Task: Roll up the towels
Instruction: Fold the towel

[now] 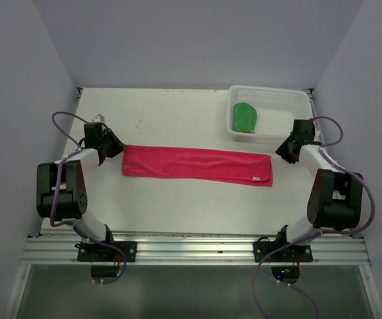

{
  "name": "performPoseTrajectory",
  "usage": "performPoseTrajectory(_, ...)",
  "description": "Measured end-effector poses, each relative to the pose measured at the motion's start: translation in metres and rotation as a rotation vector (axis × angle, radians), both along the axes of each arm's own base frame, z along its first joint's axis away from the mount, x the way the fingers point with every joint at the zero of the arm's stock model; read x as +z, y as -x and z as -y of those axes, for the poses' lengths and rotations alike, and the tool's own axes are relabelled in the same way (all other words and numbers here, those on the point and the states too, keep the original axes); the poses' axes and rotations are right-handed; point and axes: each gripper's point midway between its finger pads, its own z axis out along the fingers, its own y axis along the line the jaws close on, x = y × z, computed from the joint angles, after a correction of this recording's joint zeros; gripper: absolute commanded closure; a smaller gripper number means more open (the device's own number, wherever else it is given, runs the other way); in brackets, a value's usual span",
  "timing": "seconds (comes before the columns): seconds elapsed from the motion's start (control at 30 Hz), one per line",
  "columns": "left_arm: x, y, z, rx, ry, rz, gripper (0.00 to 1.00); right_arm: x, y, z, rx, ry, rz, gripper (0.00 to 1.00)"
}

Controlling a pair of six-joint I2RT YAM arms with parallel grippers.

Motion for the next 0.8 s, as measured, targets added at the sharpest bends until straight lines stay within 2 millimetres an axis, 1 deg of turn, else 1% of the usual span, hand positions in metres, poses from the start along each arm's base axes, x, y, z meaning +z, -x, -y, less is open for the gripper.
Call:
performPoseTrajectory(0.1,0.003,-0.006,0.0,0.0,-0.005,0.015,0.61,-0.002,-0.002,0.002,-0.004,0.008,-0.002,0.65)
performPoseTrajectory(0.2,0.009,-0.014,-0.001,-0.002,-0.017,0.034,0.46,0.001,-0.004,0.003,-0.007,0.013,0.003,0.66)
performPoseTrajectory(0.27,0.016,-0.021,0.001,-0.006,-0.026,0.05,0.43,0.003,-0.007,0.004,-0.008,0.016,0.012,0.66)
performPoseTrajectory(0.3,0.02,-0.024,0.002,-0.008,-0.03,0.06,0.38,0.003,-0.007,0.004,-0.008,0.016,0.014,0.66)
performPoseTrajectory(0.37,0.026,-0.029,0.004,-0.012,-0.039,0.074,0.36,0.004,-0.007,0.004,-0.008,0.016,0.018,0.66)
performPoseTrajectory(0.4,0.027,-0.03,0.004,-0.01,-0.042,0.076,0.31,0.005,-0.007,0.004,-0.008,0.017,0.021,0.66)
performPoseTrajectory(0.47,0.028,-0.029,0.004,-0.009,-0.047,0.069,0.19,0.006,-0.003,0.003,-0.005,0.015,0.027,0.65)
performPoseTrajectory(0.5,0.028,-0.027,0.004,-0.009,-0.047,0.064,0.01,0.006,0.001,0.002,-0.003,0.015,0.027,0.65)
performPoseTrajectory(0.57,0.034,-0.022,0.005,-0.016,-0.05,0.058,0.0,0.006,0.009,-0.001,0.007,0.012,0.03,0.63)
performPoseTrajectory(0.63,0.045,-0.017,0.006,-0.025,-0.055,0.071,0.01,0.006,0.015,-0.004,0.023,0.003,0.032,0.6)
performPoseTrajectory(0.73,0.077,-0.012,0.007,-0.048,-0.074,0.13,0.0,-0.001,0.026,-0.011,0.054,-0.016,0.018,0.57)
performPoseTrajectory(0.8,0.101,-0.01,0.008,-0.065,-0.09,0.184,0.0,-0.007,0.033,-0.016,0.081,-0.032,-0.001,0.54)
